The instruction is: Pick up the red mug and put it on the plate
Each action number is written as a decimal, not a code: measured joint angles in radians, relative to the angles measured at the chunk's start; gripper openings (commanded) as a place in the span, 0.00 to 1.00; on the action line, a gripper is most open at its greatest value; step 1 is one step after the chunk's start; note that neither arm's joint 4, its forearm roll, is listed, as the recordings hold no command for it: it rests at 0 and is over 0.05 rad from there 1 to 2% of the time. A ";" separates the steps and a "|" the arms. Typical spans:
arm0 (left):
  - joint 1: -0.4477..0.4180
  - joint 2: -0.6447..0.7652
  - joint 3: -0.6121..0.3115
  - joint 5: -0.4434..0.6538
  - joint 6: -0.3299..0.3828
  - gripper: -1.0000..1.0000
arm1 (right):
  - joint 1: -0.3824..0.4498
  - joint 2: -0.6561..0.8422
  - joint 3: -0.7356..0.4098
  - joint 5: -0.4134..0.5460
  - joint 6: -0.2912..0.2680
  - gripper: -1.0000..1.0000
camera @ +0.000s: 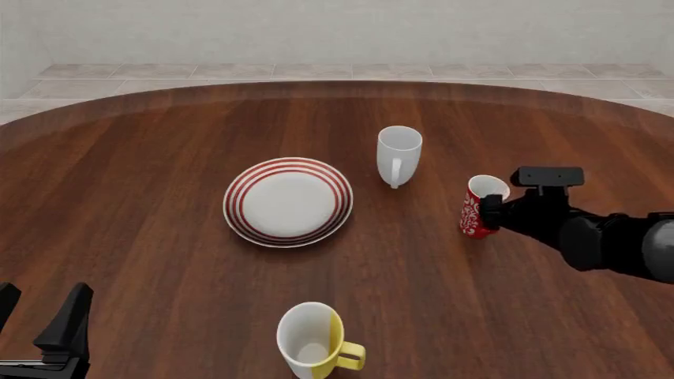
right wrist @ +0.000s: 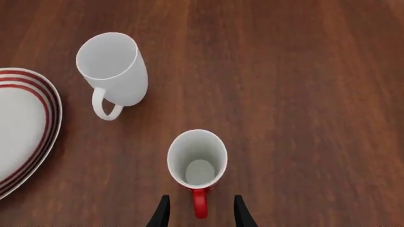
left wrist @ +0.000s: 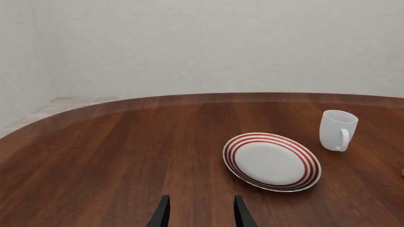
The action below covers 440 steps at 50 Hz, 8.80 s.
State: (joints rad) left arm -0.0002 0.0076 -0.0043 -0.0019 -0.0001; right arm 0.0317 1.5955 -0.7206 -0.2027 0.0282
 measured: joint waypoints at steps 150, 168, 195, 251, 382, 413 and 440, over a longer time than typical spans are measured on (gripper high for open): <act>0.000 0.000 0.000 0.000 0.000 1.00 | 0.146 -0.181 -0.139 0.205 -0.076 0.00; 0.000 0.000 0.000 0.000 0.000 1.00 | 0.251 -0.160 -0.288 0.276 -0.100 0.00; 0.000 0.000 0.000 0.000 0.000 1.00 | 0.384 -0.038 -0.467 0.293 -0.068 0.00; 0.000 0.000 0.000 0.000 0.000 1.00 | 0.570 0.175 -0.642 0.277 -0.005 0.00; 0.000 0.000 0.000 0.000 0.000 1.00 | 0.620 0.377 -0.647 0.224 0.017 0.00; 0.000 0.000 0.000 0.000 0.000 1.00 | 0.615 0.409 -0.676 0.230 0.019 0.00; 0.000 0.000 0.000 0.000 0.000 1.00 | 0.619 0.438 -0.709 0.242 0.013 0.00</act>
State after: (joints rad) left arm -0.0002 0.0077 -0.0043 -0.0019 -0.0001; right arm 0.6504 2.0335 -1.4298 0.0398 0.0413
